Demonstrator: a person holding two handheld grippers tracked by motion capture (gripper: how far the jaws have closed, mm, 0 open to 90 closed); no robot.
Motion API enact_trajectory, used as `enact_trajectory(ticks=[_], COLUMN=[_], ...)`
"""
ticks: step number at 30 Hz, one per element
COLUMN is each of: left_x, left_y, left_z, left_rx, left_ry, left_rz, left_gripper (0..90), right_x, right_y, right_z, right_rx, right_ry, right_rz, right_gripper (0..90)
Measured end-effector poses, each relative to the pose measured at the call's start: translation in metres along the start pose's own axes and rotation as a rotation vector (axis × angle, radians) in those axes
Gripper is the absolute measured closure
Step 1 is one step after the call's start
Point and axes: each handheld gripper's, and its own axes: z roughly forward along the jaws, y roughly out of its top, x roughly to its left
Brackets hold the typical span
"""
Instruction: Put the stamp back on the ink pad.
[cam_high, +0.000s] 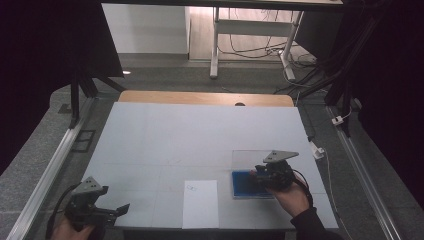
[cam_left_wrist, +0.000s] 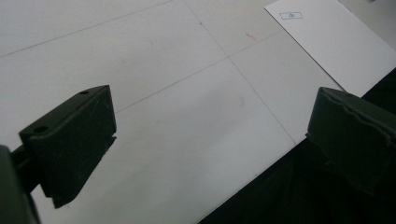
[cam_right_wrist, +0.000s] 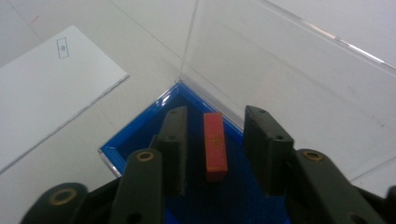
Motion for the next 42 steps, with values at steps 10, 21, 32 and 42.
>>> enact_trajectory(ticks=[10,21,32,42], left_x=[0.0,0.0,-0.001,0.0], left_y=[0.0,0.0,0.0,0.0], left_z=[0.0,0.0,0.0,0.0], left_rx=[-0.001,0.002,0.003,0.001], left_ry=[0.002,0.003,0.005,0.003], left_rz=[0.0,0.002,0.0,0.001], left_gripper=[1.6,1.6,1.5,1.5], right_x=[0.004,0.014,0.015,0.014], right_y=[-0.002,-0.005,-0.018,-0.034], right_z=[-0.011,-0.028,-0.048,-0.064], right_rx=[0.017,-0.045,-0.088,-0.124], right_ry=[0.005,-0.01,-0.026,-0.059], right_rz=[0.054,0.076,0.129,0.162], right_gripper=[35.5,15.6,4.3,0.3])
